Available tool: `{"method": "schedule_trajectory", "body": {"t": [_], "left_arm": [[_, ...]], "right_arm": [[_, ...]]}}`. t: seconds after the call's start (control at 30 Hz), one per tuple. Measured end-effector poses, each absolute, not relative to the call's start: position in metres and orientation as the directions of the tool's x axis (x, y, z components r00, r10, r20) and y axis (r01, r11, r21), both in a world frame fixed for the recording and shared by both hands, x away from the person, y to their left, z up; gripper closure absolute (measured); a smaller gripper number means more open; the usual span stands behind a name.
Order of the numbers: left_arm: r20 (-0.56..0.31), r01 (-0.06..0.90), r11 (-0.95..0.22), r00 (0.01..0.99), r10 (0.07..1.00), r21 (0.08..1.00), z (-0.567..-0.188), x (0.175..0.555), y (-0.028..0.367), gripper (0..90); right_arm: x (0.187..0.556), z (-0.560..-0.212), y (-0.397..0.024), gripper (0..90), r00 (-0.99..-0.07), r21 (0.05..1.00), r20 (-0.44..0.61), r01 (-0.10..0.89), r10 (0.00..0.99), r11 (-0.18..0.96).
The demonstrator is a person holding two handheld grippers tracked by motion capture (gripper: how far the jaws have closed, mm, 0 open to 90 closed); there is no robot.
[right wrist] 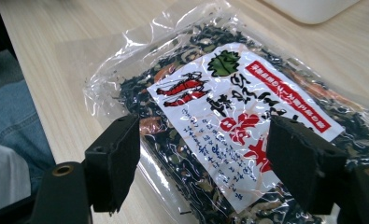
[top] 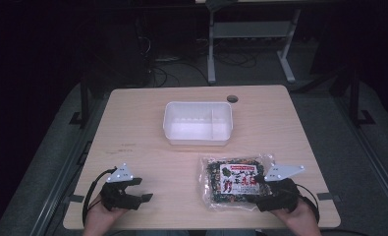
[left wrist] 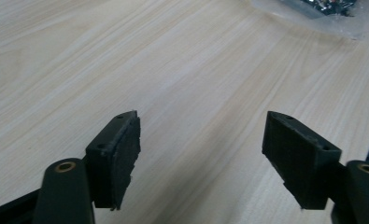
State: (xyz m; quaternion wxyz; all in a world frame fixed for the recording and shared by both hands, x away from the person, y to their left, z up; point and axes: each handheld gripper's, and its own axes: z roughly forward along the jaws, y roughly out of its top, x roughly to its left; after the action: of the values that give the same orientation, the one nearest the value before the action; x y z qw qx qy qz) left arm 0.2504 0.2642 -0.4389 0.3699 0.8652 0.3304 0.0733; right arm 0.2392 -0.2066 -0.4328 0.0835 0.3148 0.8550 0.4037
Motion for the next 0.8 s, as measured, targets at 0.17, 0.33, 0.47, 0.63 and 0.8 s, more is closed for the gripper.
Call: {"method": "schedule_trajectory", "body": {"t": [0.17,0.33,0.47,0.63,0.8], "left_arm": [[-0.101,0.504,-0.539,0.787,0.609,0.675,-0.437,0.248,0.255,29.4],[-0.125,0.48,-0.53,0.812,0.57,0.699,-0.427,0.244,0.242,35.7],[-0.106,0.449,-0.566,0.838,0.535,0.691,-0.42,0.247,0.224,39.9],[-0.082,0.42,-0.61,0.861,0.501,0.672,-0.418,0.252,0.202,44.9],[-0.087,0.399,-0.649,0.885,0.457,0.648,-0.419,0.264,0.172,49.1]], "right_arm": [[0.237,-0.43,-0.21,24.2,-0.776,0.749,0.122,0.482,0.619,0.455],[0.237,-0.427,-0.213,22.2,-0.755,0.755,0.139,0.499,0.64,0.425],[0.239,-0.425,-0.22,21.7,-0.731,0.757,0.163,0.523,0.662,0.392],[0.24,-0.422,-0.227,22.2,-0.703,0.754,0.152,0.537,0.695,0.378],[0.245,-0.419,-0.238,23.0,-0.657,0.747,0.166,0.571,0.736,0.341]]}}
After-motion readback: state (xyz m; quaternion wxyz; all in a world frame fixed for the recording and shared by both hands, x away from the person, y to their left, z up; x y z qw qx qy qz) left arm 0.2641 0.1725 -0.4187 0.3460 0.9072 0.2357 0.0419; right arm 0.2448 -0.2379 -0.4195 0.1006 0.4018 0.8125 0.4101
